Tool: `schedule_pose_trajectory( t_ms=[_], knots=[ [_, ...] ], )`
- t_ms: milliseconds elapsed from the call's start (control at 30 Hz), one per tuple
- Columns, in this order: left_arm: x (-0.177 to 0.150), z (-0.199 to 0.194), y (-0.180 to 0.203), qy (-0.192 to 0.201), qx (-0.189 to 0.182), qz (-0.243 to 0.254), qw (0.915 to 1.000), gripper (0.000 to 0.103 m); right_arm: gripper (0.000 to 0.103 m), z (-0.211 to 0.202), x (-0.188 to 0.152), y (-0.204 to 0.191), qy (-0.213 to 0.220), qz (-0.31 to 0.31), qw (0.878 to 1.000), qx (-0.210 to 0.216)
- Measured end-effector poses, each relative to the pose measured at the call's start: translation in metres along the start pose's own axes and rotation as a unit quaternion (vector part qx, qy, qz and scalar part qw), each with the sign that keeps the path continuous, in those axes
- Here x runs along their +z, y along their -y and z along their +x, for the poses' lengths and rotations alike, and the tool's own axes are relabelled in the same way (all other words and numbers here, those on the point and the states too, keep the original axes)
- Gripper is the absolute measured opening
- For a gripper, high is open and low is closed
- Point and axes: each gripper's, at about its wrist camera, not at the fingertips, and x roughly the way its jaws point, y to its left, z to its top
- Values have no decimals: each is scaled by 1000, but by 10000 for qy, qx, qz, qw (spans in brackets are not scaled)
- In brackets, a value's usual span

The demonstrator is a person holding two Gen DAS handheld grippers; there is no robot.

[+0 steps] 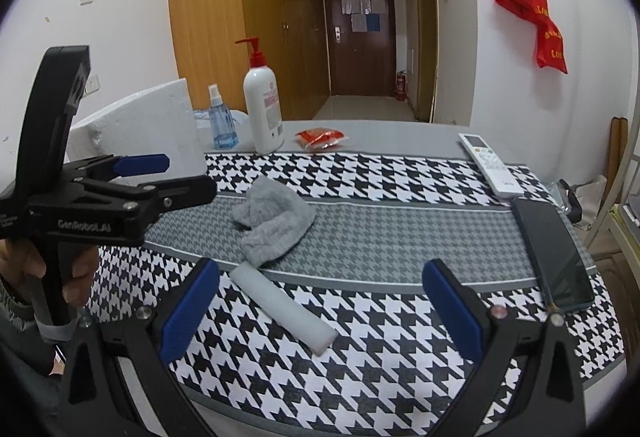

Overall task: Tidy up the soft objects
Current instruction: 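Move both tools away from the box toward the grey sock, then lower the left gripper onto the grey sock and close it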

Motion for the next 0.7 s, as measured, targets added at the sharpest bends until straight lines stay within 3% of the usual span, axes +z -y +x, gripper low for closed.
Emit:
schedule_pose_trajectory(
  t_ms=[700],
  knots=[
    [1, 58, 3, -671, 63, -97, 9977, 102, 103, 30, -6, 10, -460, -297, 9983, 198]
  ],
)
